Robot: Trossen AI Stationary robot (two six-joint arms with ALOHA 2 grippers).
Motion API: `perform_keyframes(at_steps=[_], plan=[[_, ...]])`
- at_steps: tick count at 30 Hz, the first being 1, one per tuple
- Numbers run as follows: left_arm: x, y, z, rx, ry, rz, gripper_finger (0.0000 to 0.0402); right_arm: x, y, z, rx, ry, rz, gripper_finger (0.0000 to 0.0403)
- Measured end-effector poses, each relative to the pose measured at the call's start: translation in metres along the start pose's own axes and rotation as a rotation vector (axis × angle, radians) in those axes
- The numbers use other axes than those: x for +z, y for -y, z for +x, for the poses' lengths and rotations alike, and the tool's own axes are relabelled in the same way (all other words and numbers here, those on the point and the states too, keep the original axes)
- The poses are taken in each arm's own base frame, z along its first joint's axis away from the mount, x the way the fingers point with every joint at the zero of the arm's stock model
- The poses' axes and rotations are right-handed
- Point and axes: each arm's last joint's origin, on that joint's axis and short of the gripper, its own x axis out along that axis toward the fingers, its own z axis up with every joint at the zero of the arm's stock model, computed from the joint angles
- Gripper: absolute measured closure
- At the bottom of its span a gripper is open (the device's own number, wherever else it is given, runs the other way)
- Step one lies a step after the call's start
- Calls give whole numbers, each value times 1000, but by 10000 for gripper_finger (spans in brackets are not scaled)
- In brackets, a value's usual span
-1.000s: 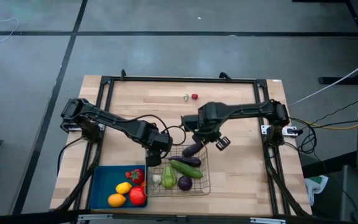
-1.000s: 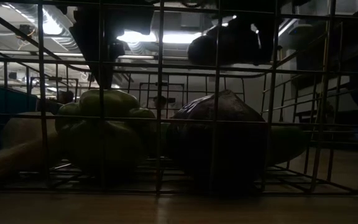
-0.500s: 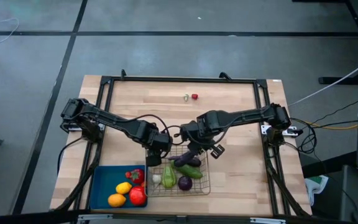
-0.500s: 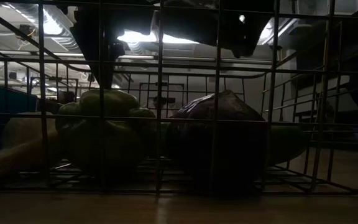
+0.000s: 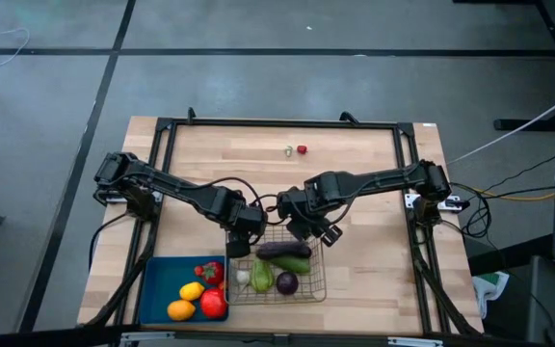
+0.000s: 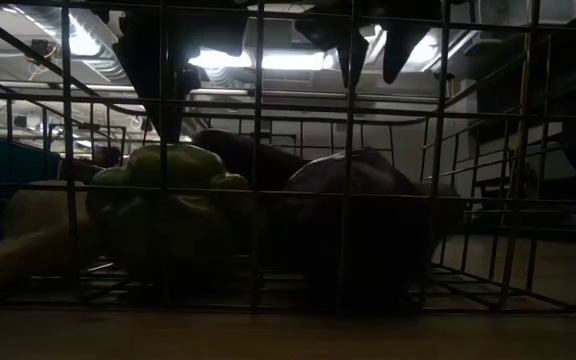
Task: Sort produce into baskets
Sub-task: Put the red bell pepper into the gold wire basket
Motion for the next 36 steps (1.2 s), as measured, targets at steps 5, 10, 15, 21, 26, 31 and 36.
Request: perform_keyframes(at_steps=[5, 10, 15, 21, 26, 31, 36], plan=[[0, 0, 0, 0, 1, -3, 254, -11, 4, -1, 5, -72, 27, 204], [0, 0, 0, -1, 2, -5, 254, -35, 24, -4, 35, -119, 112, 203], [0, 0, 0, -1, 2, -5, 254, -70, 60, -11, 74, -49, 250, 203], [0, 0, 0, -1, 3, -13, 254, -120, 102, -20, 7, 6, 418, 203], [0, 0, 0, -1, 3, -23, 254, -162, 130, -26, -75, 46, 537, 203], [0, 0, 0, -2, 3, -23, 254, -201, 147, -13, -128, 62, 633, 203], [0, 0, 0, 0, 4, -23, 254, -234, 152, 5, -130, 46, 705, 203]])
